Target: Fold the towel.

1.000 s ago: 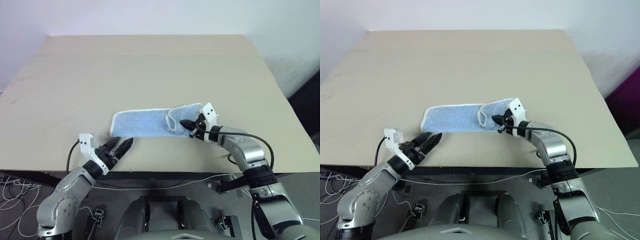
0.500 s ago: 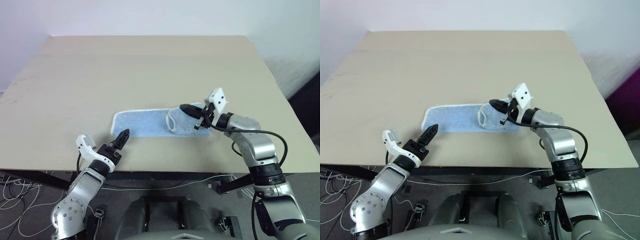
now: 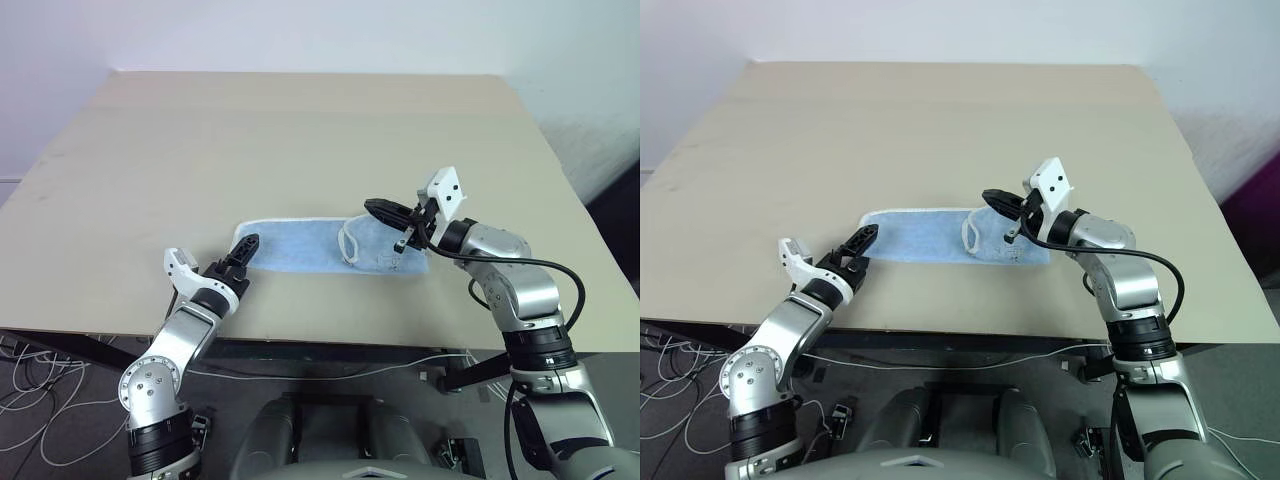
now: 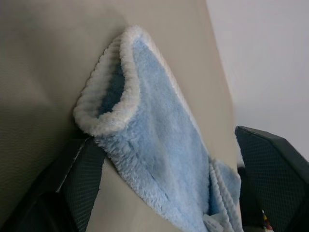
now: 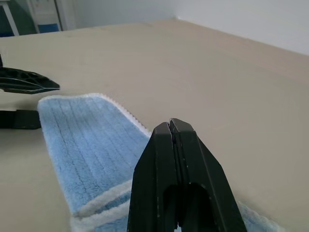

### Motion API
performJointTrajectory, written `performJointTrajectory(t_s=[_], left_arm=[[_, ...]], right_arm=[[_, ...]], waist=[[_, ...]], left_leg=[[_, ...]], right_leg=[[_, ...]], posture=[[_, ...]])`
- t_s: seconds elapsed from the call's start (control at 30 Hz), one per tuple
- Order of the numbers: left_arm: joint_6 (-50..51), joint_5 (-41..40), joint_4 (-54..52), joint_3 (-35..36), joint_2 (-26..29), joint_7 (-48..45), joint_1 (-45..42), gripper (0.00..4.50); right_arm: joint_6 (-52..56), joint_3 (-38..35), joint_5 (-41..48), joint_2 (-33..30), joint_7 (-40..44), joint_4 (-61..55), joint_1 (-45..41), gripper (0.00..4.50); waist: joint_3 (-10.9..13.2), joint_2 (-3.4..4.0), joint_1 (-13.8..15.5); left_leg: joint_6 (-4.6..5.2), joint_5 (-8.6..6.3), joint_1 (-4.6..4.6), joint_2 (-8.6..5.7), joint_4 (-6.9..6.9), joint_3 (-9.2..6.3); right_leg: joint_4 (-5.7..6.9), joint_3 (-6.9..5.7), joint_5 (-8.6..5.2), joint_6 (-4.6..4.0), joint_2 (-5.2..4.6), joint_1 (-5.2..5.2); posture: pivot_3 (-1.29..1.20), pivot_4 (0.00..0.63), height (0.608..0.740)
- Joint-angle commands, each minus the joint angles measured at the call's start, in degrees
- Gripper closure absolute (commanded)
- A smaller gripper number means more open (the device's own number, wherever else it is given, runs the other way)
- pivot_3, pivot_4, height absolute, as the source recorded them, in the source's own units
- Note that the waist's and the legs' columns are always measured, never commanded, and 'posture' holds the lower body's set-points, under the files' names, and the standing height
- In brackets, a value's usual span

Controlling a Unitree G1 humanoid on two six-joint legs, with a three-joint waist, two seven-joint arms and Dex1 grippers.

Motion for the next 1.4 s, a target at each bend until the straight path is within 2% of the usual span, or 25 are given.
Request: performJointTrajectory(t_s=[0.03, 0.33, 0.37, 0.53, 0.77, 0.9, 1.07, 1.3, 1.4], left_arm=[[-1.0, 0.9, 1.4, -0.3, 0.2, 0.6, -0.1, 1.24], [-4.5, 0.7, 0.6, 1.3, 0.4, -0.7, -0.8, 4.37], [-4.9, 0.6, 0.7, 1.5, 0.5, -0.7, -0.9, 4.48], [-6.7, -0.1, 2.6, 4.7, 3.4, -1.7, -2.2, 4.48], [-8.3, 0.4, 5.7, 11.8, 13.9, -9.0, -3.2, 4.48], [-8.2, 1.6, 6.9, 12.6, 18.8, -13.9, -4.6, 4.48], [-5.7, 10.3, 0.9, 3.0, 25.9, -25.5, -6.6, 4.48], [-7.6, 24.6, -2.9, -10.7, 31.5, -41.0, -6.7, 4.48], [-8.8, 31.5, -2.7, -17.1, 32.1, -44.8, -8.7, 4.48]], right_arm=[[0.0, -1.7, 0.6, -0.6, -0.4, -3.1, 0.7, 4.5], [-0.4, -1.5, 0.2, -0.6, -0.9, -3.4, 2.7, 4.5], [-0.4, -1.5, 0.1, -0.6, -0.9, -3.3, 2.7, 4.5], [-0.7, -1.9, -0.2, -1.0, -1.3, -2.8, 3.6, 4.5], [-1.1, -3.2, -0.4, -1.8, -2.4, -2.3, 4.8, 4.5], [-1.5, -3.6, -0.7, -1.9, -2.8, -1.5, 4.9, 4.5], [-2.1, -3.6, -1.1, -1.5, -3.2, -0.5, 4.6, 4.5], [-3.1, -3.6, -1.6, -0.9, -4.0, 0.4, 5.0, 4.5], [-3.3, -3.7, -1.7, -0.8, -4.5, 0.2, 5.7, 4.5]], waist=[[0.0, 0.0, -0.1], [0.0, -0.02, -0.2], [0.0, -0.02, -0.2], [0.0, -0.04, -0.2], [0.0, -0.03, -0.5], [0.1, -0.06, -0.5], [0.1, -0.07, -0.2], [0.1, -0.02, -0.9], [0.1, -0.02, -1.4]], left_leg=[[0.0, 0.0, 0.0, 0.0, 0.0, 0.0], [0.0, 0.0, -0.06, 0.01, -0.02, 0.01], [0.0, 0.0, -0.06, 0.02, -0.02, 0.01], [-0.01, 0.0, -0.06, 0.03, -0.03, 0.01], [-0.01, 0.0, -0.07, 0.04, -0.06, 0.01], [-0.01, 0.0, -0.08, 0.03, -0.07, 0.01], [-0.01, 0.0, -0.11, 0.0, -0.07, 0.01], [-0.02, 0.01, -0.11, 0.01, -0.19, 0.04], [-0.04, 0.02, -0.11, 0.06, -0.23, 0.04]], right_leg=[[0.0, 0.0, 0.0, 0.0, 0.0, -0.01], [-0.01, 0.01, 0.0, 0.0, 0.01, -0.09], [-0.02, 0.01, 0.0, 0.0, 0.01, -0.09], [-0.02, 0.01, 0.0, 0.0, 0.03, -0.11], [-0.02, 0.02, 0.0, -0.01, 0.03, -0.14], [-0.05, 0.02, -0.01, -0.01, 0.02, -0.14], [-0.08, 0.01, 0.0, -0.01, 0.0, -0.13], [-0.09, 0.05, -0.01, -0.01, -0.01, -0.21], [-0.08, 0.06, -0.01, -0.02, -0.02, -0.23]], posture=[[0.0, 0.15, 0.74], [0.0, 0.15, 0.74], [0.0, 0.15, 0.74], [0.0, 0.15, 0.74], [0.0, 0.15, 0.74], [0.0, 0.15, 0.74], [0.0, 0.15, 0.74], [0.0, 0.15, 0.74], [0.0, 0.15, 0.74]])
